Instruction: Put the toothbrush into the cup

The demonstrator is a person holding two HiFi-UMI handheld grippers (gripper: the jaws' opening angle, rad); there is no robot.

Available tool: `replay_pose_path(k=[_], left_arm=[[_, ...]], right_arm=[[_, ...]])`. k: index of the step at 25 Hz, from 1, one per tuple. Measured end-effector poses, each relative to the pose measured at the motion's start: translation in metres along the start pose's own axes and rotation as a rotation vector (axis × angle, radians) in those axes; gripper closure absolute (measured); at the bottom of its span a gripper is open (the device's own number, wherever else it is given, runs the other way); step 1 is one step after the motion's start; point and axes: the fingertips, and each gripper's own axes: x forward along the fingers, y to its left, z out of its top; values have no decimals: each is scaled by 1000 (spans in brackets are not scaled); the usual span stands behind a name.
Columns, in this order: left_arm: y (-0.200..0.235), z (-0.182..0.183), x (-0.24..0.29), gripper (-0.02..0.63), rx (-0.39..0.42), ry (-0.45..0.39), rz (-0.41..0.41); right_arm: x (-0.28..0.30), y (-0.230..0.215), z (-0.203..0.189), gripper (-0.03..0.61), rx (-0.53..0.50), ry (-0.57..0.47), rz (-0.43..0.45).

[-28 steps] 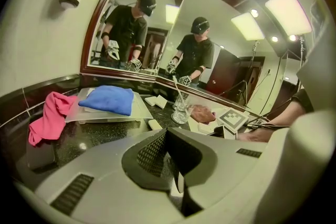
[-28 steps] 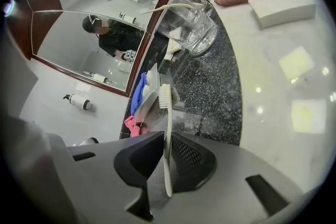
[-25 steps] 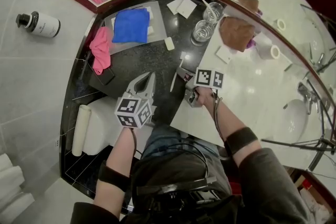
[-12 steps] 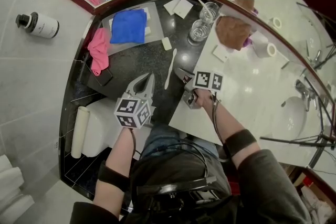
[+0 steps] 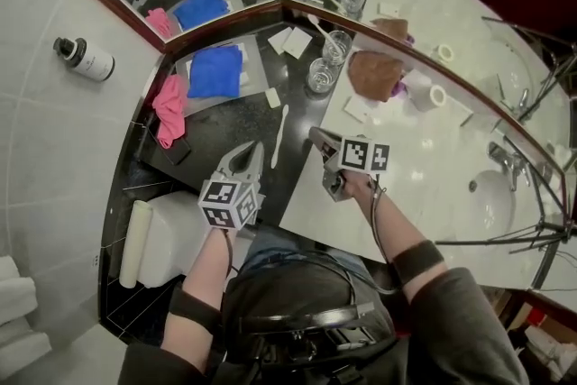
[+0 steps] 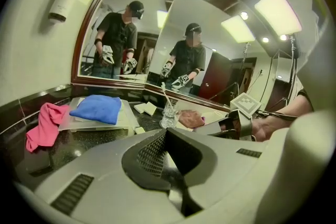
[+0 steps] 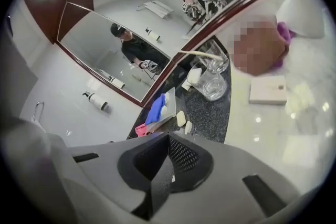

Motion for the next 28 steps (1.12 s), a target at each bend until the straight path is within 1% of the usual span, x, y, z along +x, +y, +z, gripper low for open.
replay_pose_path(k=[5,10,12,16,20,23,26,28], left_arm=[[-26,5,-8,614,18,-13,-19],[-52,8,-10,614,53,-13,-53],[-64,9,-11,614,65,-14,-68],[-88,10,-12,614,87,-15,-98],[-110,6,-8,614,99,-9,-123],[-125,4,-4,614,109,-6,-140],[-140,4,-1,614,122,-7,-158],[-151,3,0,614,128,-7,-172]], right_arm=[[-49,10,14,571,-104,-43,-13],[-106,5,27,570,-223,-110,-87],[-129,0,32,569,-248,-151,-110],[-178,-13,39,569,-254,-235,-150],[-228,-36,41,569,-314,-290,-250],[-270,-55,42,569,-382,-328,-358],[-307,-70,39,569,-459,-340,-473],[-328,-78,34,569,-487,-345,-526]])
